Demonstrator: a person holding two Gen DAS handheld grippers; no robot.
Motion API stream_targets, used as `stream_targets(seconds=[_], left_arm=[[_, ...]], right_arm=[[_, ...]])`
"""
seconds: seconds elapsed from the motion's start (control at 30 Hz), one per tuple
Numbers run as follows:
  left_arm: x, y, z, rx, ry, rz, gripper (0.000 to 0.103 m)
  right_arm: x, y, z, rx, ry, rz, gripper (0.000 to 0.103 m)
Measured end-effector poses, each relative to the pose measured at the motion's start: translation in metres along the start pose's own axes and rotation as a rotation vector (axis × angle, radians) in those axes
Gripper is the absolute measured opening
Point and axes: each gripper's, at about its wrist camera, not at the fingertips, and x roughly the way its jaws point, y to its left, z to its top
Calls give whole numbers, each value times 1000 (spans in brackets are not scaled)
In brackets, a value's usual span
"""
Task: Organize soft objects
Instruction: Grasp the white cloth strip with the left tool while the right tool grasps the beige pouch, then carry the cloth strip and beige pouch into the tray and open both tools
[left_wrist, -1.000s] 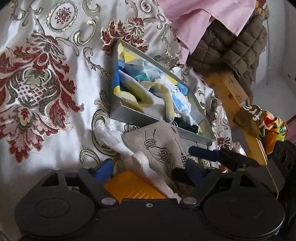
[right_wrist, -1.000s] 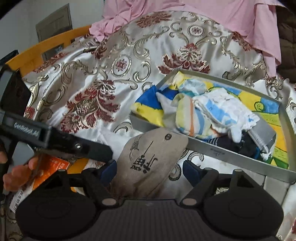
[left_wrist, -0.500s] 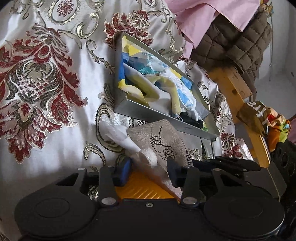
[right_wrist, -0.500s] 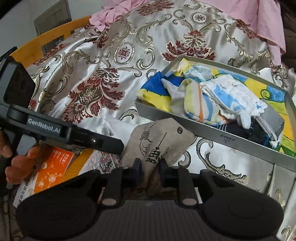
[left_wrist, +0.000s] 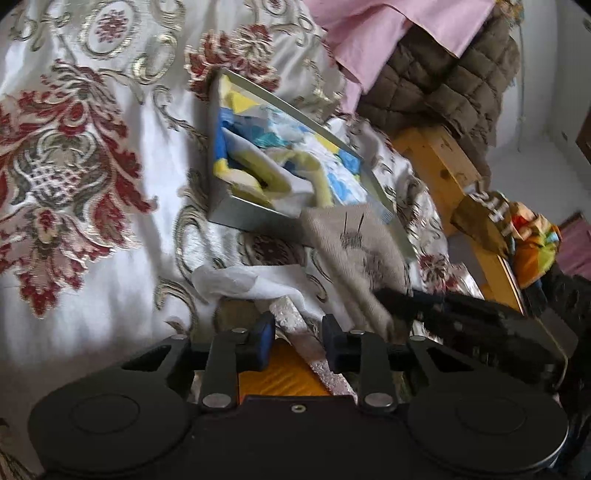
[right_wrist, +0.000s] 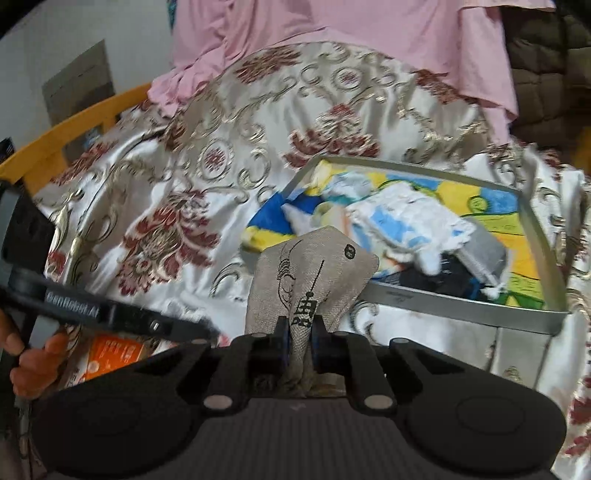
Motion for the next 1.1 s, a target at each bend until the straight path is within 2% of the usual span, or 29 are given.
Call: stream_targets(seconds=[0.17, 0.37, 0.5, 0.67, 0.83, 1.1], left_arm=[[0, -15, -3, 65, 32, -32, 29], [6, -39, -14, 161, 91, -86, 20], [6, -52, -23, 185, 123, -129, 16], [3, -61, -36, 203, 136, -133, 16], [-13, -67, -47, 200, 90, -116, 14], [-47, -94, -48, 219, -47, -144, 14]], right_arm=[[-11, -7, 0, 27, -13, -13, 13], [-33, -11, -4, 46, -29, -21, 13], [-49, -16, -10, 65, -36, -31, 13], [-70, -20, -22, 85, -48, -44, 13], [-89, -20, -33, 95, -67, -43, 12], [-135, -26, -32, 110, -149, -77, 12]])
